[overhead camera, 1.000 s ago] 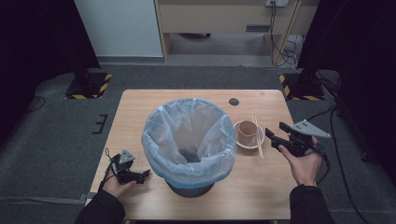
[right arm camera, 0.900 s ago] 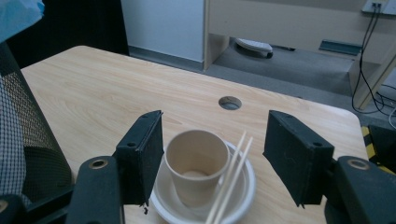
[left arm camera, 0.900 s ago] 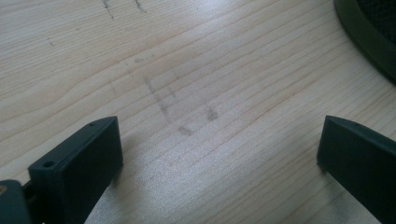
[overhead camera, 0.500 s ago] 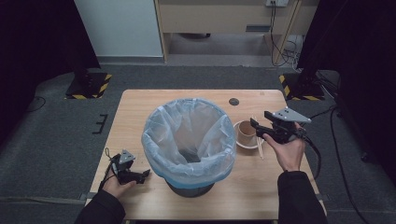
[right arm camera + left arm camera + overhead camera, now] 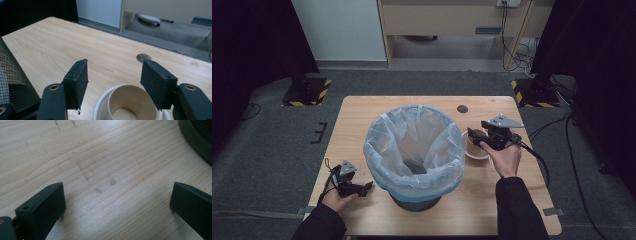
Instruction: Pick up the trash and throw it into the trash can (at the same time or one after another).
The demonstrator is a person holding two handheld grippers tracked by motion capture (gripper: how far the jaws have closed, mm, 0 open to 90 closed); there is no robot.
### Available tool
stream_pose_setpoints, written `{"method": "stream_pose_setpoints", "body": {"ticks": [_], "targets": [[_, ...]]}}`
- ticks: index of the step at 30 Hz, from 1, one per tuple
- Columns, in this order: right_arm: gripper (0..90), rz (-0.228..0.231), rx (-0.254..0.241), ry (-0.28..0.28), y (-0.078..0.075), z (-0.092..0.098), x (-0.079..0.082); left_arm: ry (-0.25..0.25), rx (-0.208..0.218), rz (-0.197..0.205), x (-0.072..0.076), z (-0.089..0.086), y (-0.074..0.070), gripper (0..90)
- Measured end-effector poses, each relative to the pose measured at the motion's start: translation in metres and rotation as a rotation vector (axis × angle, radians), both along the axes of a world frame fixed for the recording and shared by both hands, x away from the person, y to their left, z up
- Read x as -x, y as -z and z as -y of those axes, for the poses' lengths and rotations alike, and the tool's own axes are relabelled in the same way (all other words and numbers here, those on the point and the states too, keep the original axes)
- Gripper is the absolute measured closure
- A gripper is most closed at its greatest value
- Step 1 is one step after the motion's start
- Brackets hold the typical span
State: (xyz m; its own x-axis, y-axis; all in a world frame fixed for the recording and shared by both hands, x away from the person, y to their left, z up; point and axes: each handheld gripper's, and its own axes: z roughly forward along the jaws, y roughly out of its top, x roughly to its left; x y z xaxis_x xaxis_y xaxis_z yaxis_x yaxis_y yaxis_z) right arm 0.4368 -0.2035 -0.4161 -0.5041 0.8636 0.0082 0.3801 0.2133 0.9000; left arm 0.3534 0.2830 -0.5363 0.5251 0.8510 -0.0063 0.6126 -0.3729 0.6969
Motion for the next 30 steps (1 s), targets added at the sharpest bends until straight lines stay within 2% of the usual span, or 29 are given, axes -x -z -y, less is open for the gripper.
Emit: {"method": "stream_pose_setpoints", "body": {"ticks": [8,11,17,25,30], "targets": [[44.4,-0.065,0.047,0.000,0.022,-0.004,-0.008,0.001,0.000,0.001,0.000,0.000,0.000,0.0],[48.9,-0.115,0.102,-0.015,0.033,-0.005,-0.010,0.002,0.000,0.001,0.000,0.000,0.000,0.0],[54.0,-0.157,0.136,-0.035,0.047,-0.007,-0.012,0.002,0.001,0.001,0.000,0.000,0.000,0.0],[60.5,-0.193,0.170,-0.044,0.055,-0.011,-0.015,0.003,0.001,0.001,0.000,0.001,0.000,0.0],[69.8,-0.224,0.206,-0.053,0.058,-0.012,-0.018,0.003,0.001,0.001,0.000,0.001,0.000,0.0]]}}
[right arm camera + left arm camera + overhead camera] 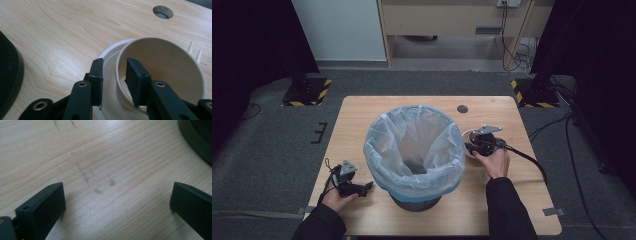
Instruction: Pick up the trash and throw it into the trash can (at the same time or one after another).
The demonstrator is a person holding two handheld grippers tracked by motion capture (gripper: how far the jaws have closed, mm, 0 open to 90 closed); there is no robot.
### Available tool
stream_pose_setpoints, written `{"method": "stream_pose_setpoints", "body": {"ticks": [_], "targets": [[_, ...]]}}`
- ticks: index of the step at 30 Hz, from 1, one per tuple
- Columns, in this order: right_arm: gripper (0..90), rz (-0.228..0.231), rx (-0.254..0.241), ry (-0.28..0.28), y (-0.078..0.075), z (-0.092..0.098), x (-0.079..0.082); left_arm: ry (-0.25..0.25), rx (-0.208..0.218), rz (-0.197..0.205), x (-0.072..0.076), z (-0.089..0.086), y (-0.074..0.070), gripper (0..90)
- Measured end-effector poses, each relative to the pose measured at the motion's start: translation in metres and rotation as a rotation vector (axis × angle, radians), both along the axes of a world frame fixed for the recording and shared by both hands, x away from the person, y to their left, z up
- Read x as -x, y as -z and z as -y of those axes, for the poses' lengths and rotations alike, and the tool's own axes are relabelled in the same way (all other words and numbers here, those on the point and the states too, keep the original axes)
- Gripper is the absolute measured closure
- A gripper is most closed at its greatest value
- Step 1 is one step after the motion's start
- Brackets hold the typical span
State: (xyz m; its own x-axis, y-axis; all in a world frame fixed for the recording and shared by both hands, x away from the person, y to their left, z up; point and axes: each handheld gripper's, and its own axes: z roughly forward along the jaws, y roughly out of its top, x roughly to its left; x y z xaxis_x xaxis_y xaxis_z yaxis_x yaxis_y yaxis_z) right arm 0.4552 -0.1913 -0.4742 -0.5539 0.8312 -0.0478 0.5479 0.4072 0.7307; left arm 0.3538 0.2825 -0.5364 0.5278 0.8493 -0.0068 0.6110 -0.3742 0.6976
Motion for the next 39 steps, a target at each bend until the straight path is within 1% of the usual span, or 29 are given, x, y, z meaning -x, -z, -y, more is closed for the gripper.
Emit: {"method": "stream_pose_setpoints", "body": {"ticks": [3,4,5,10,14,15,18,27,32,33,37,38,39], "targets": [[75.7,-0.014,0.012,-0.006,0.001,0.000,-0.001,0.000,0.000,0.000,0.000,0.000,0.000,0.0],[75.7,-0.014,0.012,-0.006,0.001,0.000,-0.001,0.000,0.000,0.000,0.000,0.000,0.000,0.0],[79.6,-0.016,0.020,-0.018,0.001,0.000,-0.001,0.000,0.000,0.000,0.000,0.000,0.000,0.0],[80.8,-0.011,0.026,-0.024,0.001,0.000,-0.001,0.000,0.000,0.000,0.000,0.000,0.000,0.0],[82.2,-0.002,0.019,-0.031,-0.002,0.002,-0.001,0.001,0.000,0.000,0.000,0.000,0.000,0.0],[82.7,0.009,0.017,-0.031,-0.004,0.003,-0.001,0.001,0.000,0.000,0.000,0.000,0.000,0.0],[83.3,0.017,0.020,-0.030,-0.006,0.005,0.000,0.001,0.000,0.000,0.000,0.000,0.000,0.0],[83.6,0.032,-0.022,-0.034,-0.012,0.009,0.002,0.001,0.000,0.000,0.000,0.000,0.000,0.0],[83.5,0.052,-0.043,-0.028,-0.018,0.013,0.003,0.001,0.000,0.000,0.000,0.000,0.000,0.0],[83.6,0.072,-0.069,-0.023,-0.022,0.017,0.005,0.001,0.000,0.000,0.000,0.000,0.000,0.0],[83.5,0.104,-0.118,-0.012,-0.031,0.023,0.009,0.001,-0.001,0.000,0.000,0.000,0.000,0.0],[83.5,0.104,-0.118,-0.012,-0.031,0.023,0.009,0.001,-0.001,0.000,0.000,0.000,0.000,0.0],[83.5,0.125,-0.132,-0.008,-0.035,0.026,0.012,0.001,-0.001,0.000,0.000,0.000,0.000,0.0]]}}
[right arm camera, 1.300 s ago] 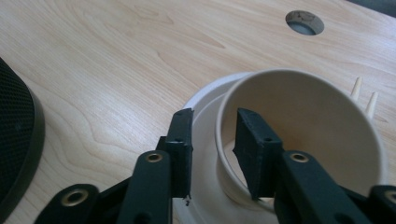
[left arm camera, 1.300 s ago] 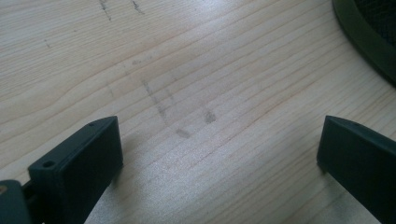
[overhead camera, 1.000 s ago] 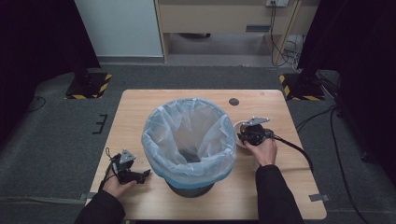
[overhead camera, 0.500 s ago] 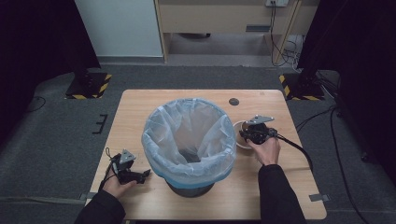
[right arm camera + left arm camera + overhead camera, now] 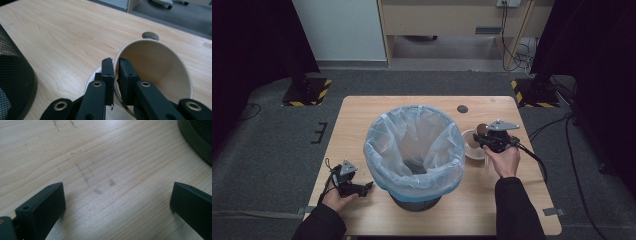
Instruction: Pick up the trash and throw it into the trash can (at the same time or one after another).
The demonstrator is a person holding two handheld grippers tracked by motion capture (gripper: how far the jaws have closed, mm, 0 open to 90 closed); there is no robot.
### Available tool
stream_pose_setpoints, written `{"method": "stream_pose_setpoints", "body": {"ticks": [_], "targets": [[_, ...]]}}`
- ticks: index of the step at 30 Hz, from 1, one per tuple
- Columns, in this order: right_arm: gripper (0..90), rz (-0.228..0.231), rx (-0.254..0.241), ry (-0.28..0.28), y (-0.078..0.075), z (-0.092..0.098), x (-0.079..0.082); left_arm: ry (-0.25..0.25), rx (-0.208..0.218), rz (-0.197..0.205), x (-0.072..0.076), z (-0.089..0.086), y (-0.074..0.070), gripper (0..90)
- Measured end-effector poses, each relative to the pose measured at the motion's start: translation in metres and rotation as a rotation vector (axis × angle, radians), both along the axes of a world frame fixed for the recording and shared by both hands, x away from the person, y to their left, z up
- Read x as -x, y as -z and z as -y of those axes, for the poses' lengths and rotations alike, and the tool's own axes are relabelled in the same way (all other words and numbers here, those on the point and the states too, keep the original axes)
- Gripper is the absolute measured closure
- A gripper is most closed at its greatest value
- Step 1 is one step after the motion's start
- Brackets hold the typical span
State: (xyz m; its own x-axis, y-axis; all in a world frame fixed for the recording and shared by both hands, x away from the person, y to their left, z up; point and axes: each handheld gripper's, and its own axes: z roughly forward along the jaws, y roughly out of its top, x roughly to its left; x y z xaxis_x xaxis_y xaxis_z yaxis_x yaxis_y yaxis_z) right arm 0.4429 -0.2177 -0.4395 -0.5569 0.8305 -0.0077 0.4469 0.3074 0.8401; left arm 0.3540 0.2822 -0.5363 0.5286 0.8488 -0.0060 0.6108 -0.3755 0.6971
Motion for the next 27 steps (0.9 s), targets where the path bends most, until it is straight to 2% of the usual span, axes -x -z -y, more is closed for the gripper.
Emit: {"method": "stream_pose_setpoints", "body": {"ticks": [7,8,14,22,27], "targets": [[83.5,0.055,-0.033,-0.004,-0.014,0.007,0.012,0.000,0.000,0.000,0.000,0.000,0.000,0.0],[83.5,0.077,-0.046,-0.009,-0.020,0.010,0.016,0.000,0.000,0.000,0.000,0.000,0.000,0.0],[83.5,0.116,-0.092,0.002,-0.037,0.022,0.029,0.000,0.000,0.000,0.000,0.000,0.000,0.0],[83.5,0.206,-0.167,0.042,-0.066,0.049,0.049,0.000,0.000,0.000,0.000,0.000,0.000,0.0],[83.4,0.244,-0.216,0.045,-0.080,0.057,0.056,0.001,0.000,-0.001,0.000,0.000,0.000,0.0]]}}
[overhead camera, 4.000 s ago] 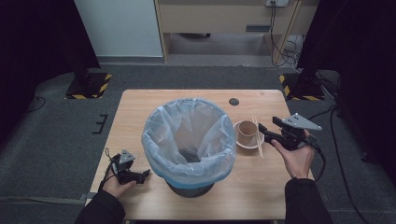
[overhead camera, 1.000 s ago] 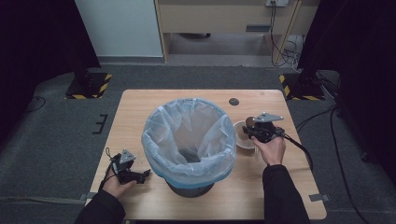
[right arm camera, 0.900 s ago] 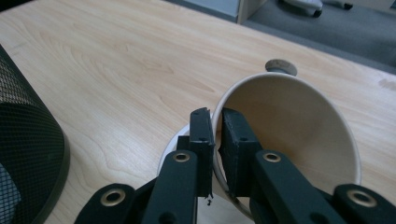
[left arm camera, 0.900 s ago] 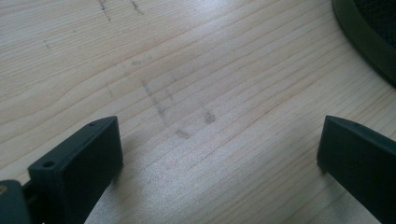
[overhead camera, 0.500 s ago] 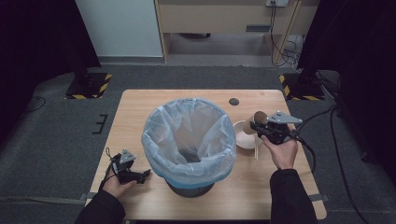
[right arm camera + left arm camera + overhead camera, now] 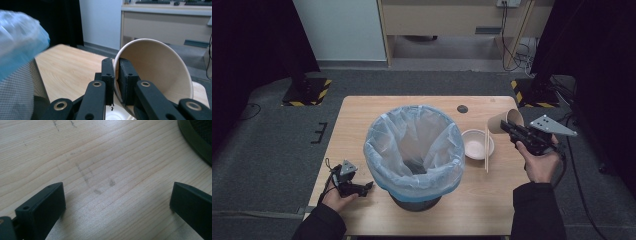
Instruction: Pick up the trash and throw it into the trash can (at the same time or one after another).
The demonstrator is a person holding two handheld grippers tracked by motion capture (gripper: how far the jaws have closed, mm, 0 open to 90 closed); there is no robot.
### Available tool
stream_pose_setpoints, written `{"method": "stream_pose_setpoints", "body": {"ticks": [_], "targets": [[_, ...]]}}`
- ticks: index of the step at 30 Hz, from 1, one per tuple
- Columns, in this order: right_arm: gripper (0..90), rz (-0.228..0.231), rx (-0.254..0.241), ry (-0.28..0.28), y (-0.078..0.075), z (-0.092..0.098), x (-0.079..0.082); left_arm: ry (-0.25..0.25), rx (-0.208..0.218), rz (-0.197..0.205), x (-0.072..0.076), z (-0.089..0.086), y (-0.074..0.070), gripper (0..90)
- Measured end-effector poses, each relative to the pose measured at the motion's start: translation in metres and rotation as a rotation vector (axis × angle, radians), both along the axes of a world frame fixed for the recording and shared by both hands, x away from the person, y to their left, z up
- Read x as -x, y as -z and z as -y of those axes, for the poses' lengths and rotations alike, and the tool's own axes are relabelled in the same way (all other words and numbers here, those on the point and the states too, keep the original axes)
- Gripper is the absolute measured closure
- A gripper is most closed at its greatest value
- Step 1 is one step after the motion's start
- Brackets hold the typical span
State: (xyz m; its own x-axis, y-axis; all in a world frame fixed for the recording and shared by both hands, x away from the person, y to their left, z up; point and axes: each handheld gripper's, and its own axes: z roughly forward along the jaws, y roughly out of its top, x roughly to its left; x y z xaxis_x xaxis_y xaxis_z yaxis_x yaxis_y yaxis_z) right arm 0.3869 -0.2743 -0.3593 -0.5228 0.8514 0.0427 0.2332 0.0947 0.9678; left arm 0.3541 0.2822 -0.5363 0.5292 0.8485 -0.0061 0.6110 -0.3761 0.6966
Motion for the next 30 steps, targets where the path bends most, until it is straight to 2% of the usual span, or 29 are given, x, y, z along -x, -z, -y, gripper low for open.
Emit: {"method": "stream_pose_setpoints", "body": {"ticks": [7,14,21,30], "targets": [[83.5,0.063,-0.049,-0.006,-0.021,0.004,0.012,0.000,0.000,0.000,0.000,0.000,0.000,0.0],[83.5,0.104,-0.071,-0.023,-0.034,0.004,0.020,0.000,0.000,0.000,0.000,0.000,0.000,0.0],[83.4,0.149,-0.084,-0.062,-0.047,-0.003,0.029,0.000,0.000,0.000,0.000,0.000,0.000,0.0],[83.4,0.206,-0.126,-0.124,-0.064,-0.015,0.042,0.000,0.000,0.000,0.000,0.000,0.000,0.0]]}}
